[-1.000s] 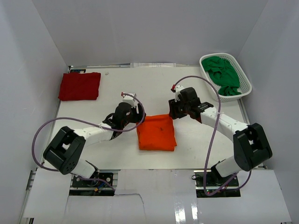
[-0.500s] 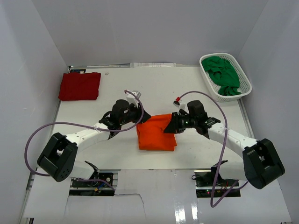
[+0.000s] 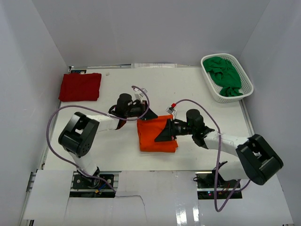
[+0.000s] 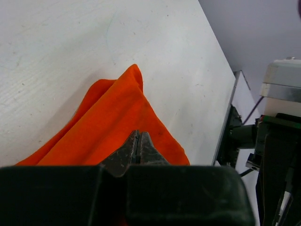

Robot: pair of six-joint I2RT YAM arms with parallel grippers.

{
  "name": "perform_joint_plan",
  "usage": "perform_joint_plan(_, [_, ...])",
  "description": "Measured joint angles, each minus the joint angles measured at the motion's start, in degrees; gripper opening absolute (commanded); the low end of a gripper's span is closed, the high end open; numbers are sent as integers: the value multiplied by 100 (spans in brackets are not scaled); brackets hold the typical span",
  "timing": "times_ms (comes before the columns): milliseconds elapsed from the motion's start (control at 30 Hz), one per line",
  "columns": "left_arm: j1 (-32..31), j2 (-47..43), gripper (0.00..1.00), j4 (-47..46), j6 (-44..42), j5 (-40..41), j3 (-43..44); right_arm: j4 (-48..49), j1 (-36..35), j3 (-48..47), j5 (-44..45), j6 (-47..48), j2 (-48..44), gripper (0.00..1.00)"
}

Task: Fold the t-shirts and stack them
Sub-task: Smooth out wrinkles on the folded tshirt

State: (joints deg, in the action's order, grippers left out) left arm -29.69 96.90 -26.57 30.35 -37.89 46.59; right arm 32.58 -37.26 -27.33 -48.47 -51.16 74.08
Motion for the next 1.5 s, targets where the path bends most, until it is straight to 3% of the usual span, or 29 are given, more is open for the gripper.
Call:
perform_joint_plan(333, [439,1458,0,-1047,1080,-1325,195,3383,-146,310,-319,-2256,2500,8])
perform_joint_plan(500, [442,1974,0,-1250,1335,-1604,428,3906,-302,201,-299,-3128,3891,8])
perform_joint_plan(600, [442,2173,0,-1174,1349,-1644,459,4212,-356,160,-234,-3077,4081,8])
perform_joint_plan(967, [448,2363,0,-754,1102,-1558,619,3252,-409,-52,146,-2068,4009,8])
perform_joint_plan(1167, [448,2343,0,-643,901,-1482,640,2009,-466,-227,485,-1423,3661,8])
perform_joint_plan(1400, [446,2343,0,-514,745,-1480,737,2199,-466,-186,481,-1434,3720,8])
perform_joint_plan(1500, [435,2343,0,-214,654,-1388,962,1698,-479,-297,555,-1322,3517,8])
